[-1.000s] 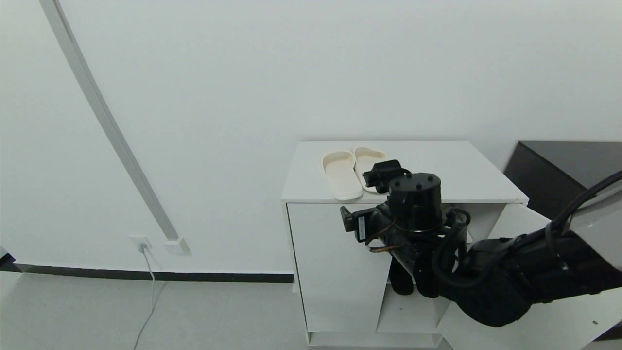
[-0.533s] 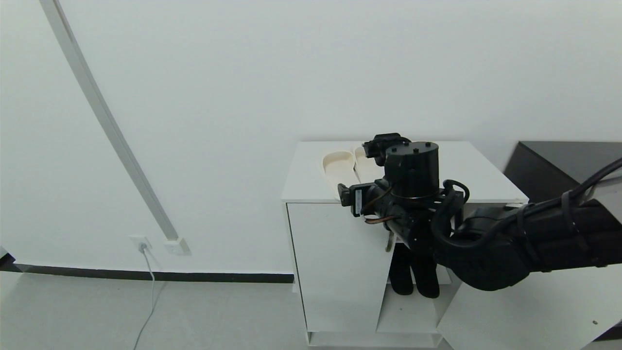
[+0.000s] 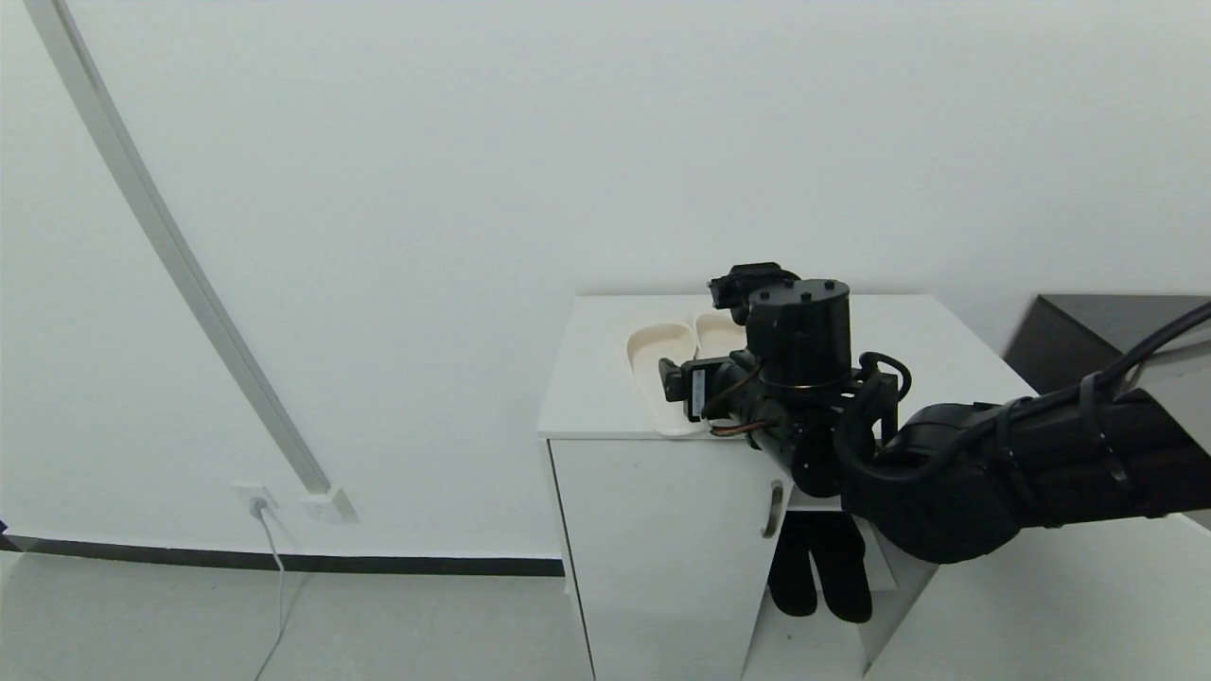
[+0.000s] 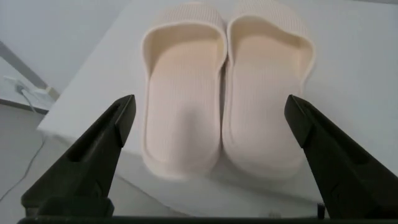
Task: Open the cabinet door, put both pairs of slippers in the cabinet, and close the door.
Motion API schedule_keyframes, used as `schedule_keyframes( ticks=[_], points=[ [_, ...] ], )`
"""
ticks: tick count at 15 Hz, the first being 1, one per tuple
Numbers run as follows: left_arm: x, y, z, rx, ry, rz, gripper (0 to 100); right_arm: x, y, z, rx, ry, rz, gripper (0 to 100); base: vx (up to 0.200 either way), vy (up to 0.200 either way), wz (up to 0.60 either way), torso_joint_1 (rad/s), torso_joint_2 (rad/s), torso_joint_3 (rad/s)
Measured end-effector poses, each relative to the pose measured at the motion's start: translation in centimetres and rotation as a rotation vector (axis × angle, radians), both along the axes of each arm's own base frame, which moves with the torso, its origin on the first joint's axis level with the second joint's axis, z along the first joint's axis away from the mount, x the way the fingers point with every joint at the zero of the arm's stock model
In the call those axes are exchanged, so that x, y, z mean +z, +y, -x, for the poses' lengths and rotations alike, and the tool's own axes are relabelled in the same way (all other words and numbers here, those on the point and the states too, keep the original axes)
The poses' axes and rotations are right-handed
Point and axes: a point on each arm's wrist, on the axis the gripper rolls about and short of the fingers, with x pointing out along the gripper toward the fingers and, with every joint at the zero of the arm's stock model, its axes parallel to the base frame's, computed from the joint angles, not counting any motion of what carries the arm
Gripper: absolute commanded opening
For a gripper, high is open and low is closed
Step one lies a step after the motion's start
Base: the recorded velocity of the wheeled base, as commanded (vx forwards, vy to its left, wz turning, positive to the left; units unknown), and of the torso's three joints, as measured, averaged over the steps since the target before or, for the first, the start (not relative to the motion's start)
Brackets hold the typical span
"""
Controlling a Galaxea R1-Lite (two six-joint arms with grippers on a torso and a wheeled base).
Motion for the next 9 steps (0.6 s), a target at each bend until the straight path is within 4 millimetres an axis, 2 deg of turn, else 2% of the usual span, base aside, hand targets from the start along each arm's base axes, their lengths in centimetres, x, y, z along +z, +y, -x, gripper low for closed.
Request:
schedule_keyframes(
  ticks=[1, 4, 9],
  points=[
    [0.0, 0.0, 0.0, 0.000, 0.000, 0.000, 0, -0.3, 0.0, -0.2, 0.000, 0.004, 0.004, 100, 0.200, 0.000, 0.00, 0.007, 0.00, 0.002],
    [0.0, 0.0, 0.0, 0.000, 0.000, 0.001, 0, -0.9, 0.1, -1.1, 0.027, -0.003, 0.016, 100, 0.000, 0.000, 0.00, 0.000, 0.00, 0.000],
    [0.0, 0.0, 0.0, 0.000, 0.000, 0.003, 0, -2.0, 0.3, -3.7, 0.033, -0.001, 0.031, 100, 0.000, 0.000, 0.00, 0.000, 0.00, 0.000]
  ],
)
